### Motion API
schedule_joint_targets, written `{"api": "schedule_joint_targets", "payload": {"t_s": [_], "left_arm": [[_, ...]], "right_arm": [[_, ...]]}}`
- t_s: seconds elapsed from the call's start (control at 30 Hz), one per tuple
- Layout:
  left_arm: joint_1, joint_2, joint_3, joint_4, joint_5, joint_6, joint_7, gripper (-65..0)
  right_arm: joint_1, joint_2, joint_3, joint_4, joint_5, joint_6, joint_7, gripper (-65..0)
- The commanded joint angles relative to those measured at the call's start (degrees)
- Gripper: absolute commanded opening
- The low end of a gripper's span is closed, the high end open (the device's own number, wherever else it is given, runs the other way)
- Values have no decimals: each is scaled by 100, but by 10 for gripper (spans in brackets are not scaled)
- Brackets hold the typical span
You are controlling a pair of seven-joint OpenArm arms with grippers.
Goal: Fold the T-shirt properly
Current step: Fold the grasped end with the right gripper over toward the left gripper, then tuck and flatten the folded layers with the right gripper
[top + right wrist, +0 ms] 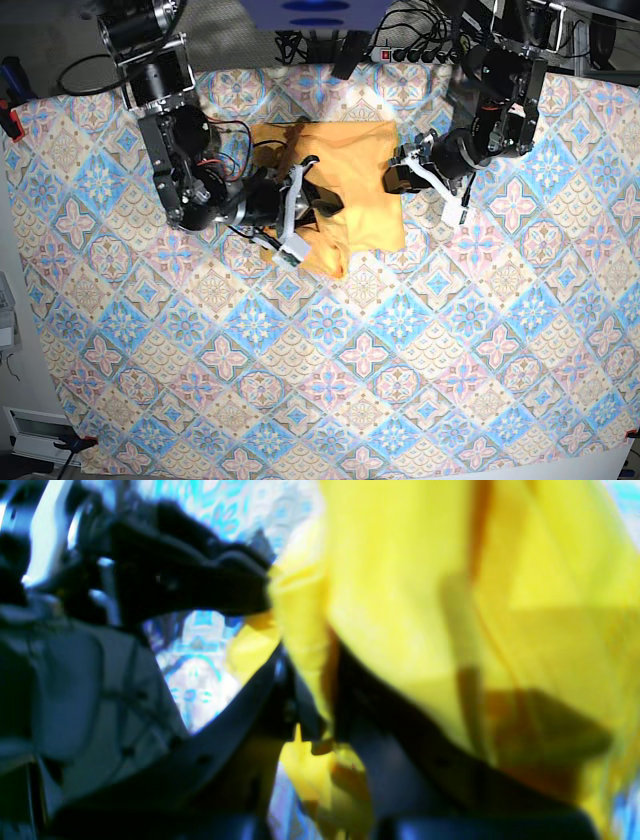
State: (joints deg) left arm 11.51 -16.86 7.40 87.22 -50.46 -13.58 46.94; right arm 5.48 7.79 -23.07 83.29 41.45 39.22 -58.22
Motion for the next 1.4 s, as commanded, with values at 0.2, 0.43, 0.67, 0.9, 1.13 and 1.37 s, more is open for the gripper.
{"api": "schedule_joint_targets", "payload": {"t_s": [0.2, 0.43, 0.67, 0.9, 1.13, 1.37], "left_arm": [[14, -15, -6, 126, -84, -70, -56, -448], [111, -85, -498, 135, -84, -70, -30, -443], [128, -199, -481, 135, -84, -70, -30, -442], [128, -208, -498, 126, -75, -70, -30, -443], [128, -208, -489, 126, -75, -70, -30, -446], [128, -208, -481, 118, -66, -70, -30, -445]], "right_arm": [[468, -45, -845, -403, 132, 78, 182, -644], [424, -45, -440, -456, -299, 78, 261, -471], [310, -54, 263, -395, -290, 78, 349, -409], [107, -36, 1045, 80, -290, 78, 305, -493], [-297, 8, 1863, 265, -343, 78, 314, -519], [-323, 60, 1907, -60, -572, 78, 340, -516]]}}
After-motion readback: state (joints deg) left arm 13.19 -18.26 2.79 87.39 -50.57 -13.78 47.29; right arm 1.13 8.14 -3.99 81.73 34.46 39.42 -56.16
